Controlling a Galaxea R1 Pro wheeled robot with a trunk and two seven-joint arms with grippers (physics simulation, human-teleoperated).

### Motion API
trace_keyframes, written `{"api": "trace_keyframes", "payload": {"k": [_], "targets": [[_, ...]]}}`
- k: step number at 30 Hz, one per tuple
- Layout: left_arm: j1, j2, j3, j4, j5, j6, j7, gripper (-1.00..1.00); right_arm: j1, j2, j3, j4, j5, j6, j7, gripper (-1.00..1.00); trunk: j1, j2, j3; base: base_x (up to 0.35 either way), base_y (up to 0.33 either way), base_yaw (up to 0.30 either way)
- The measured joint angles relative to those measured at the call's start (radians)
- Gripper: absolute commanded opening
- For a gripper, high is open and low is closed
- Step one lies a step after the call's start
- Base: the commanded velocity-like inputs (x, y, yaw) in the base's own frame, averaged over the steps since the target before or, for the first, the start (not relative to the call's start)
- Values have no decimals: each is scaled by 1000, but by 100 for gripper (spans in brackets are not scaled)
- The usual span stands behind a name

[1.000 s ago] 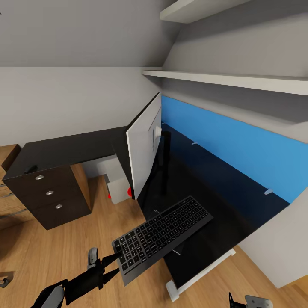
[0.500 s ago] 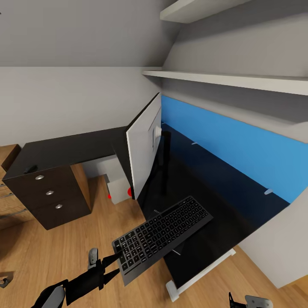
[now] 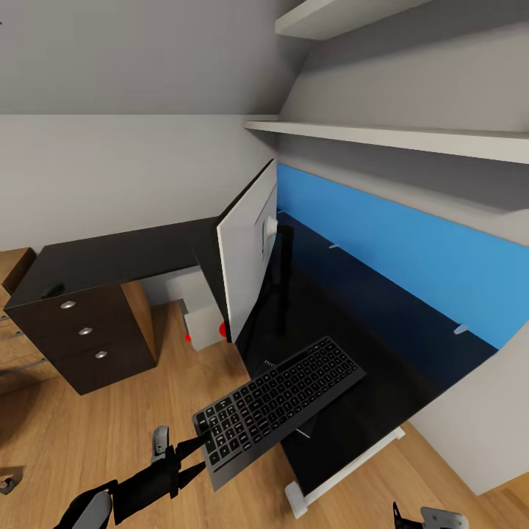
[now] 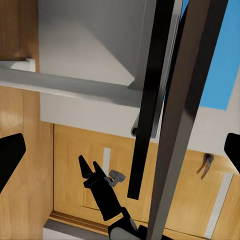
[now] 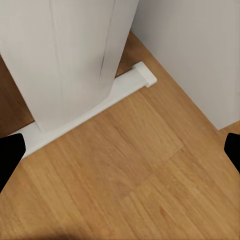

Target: In the bedroom, organize the workspace by keeping the computer under the desk, ensuring the monitor is on the desk, placing the keyboard on the desk next to the monitor, placing the mouse on the desk next to the keyboard, moving the folder from the swivel chair onto the desk next to the mouse, stacking the notebook on top of the folder with the pen on top of the notebook, and positioning the swivel chair next to the desk.

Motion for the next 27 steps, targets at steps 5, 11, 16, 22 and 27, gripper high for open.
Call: {"api": "trace_keyframes", "payload": {"k": [5, 11, 16, 22, 27], "targets": [[0, 0, 1, 0, -1, 0, 0, 100, 0, 1, 0, 0, 0, 1, 0, 100, 0, 0, 0, 0, -7, 0], [0, -1, 1, 0, -1, 0, 0, 100, 0, 0, 0, 0, 0, 1, 0, 100, 0, 0, 0, 0, -76, 0], [0, -1, 2, 0, -1, 0, 0, 100, 0, 0, 0, 0, 0, 1, 0, 100, 0, 0, 0, 0, -30, 0], [0, -1, 2, -1, -3, 0, 0, 100, 0, 0, 0, 0, 0, 1, 0, 100, 0, 0, 0, 0, -9, 0], [0, -1, 1, -1, -3, -1, 0, 100, 0, 0, 0, 0, 0, 2, 0, 100, 0, 0, 0, 0, -3, 0]]}}
